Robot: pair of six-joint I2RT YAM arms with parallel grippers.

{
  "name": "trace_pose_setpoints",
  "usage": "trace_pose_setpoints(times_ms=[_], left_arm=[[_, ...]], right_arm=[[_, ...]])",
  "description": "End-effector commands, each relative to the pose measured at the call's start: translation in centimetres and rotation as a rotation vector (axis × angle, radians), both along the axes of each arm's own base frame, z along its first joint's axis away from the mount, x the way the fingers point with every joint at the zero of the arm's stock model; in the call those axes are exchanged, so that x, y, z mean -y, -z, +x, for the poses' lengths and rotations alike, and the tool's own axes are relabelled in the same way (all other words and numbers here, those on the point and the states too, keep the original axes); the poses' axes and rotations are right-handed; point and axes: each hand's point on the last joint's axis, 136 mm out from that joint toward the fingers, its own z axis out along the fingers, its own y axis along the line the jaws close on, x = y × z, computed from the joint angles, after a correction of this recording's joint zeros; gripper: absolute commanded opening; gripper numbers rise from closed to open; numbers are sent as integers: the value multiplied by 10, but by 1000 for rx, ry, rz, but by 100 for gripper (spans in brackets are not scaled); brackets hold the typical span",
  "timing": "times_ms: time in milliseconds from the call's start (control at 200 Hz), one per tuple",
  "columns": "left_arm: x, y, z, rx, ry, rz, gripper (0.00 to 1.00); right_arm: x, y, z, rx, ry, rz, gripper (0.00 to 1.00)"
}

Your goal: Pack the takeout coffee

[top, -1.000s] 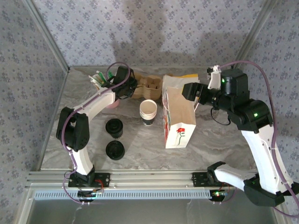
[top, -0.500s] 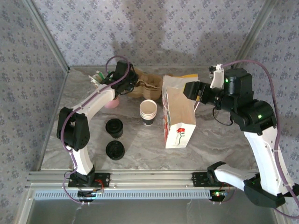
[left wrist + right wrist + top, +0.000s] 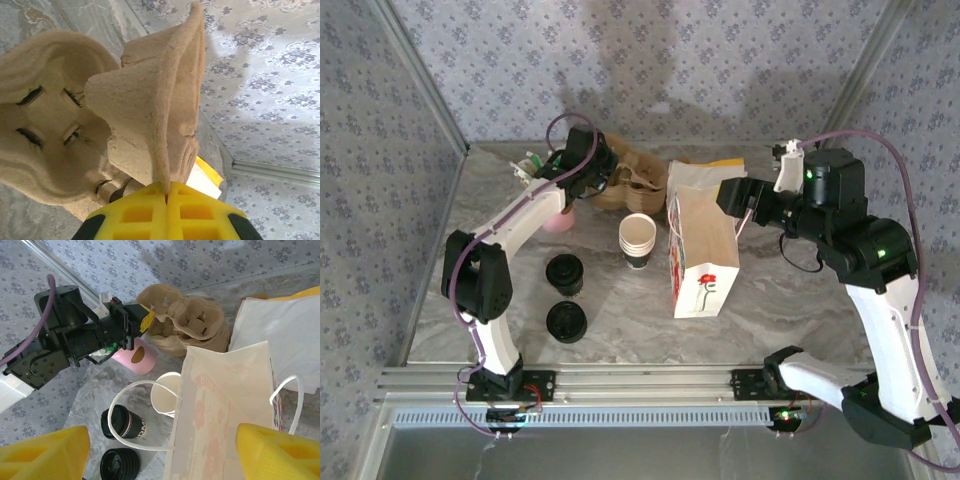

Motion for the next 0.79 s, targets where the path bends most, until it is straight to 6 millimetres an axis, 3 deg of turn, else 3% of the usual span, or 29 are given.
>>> trace_pose_setpoints(times_ms=[0, 480, 790], left_arm=[[6, -54, 8, 139, 33, -53, 0], [10, -123, 1, 305, 115, 1, 0], [21, -199, -27, 481, 245, 58, 0]], right_arm=[[8, -7, -6, 25, 12, -16, 79], [11, -34, -5, 70, 10, 22, 80], [2, -69, -3, 86, -8, 117, 80]])
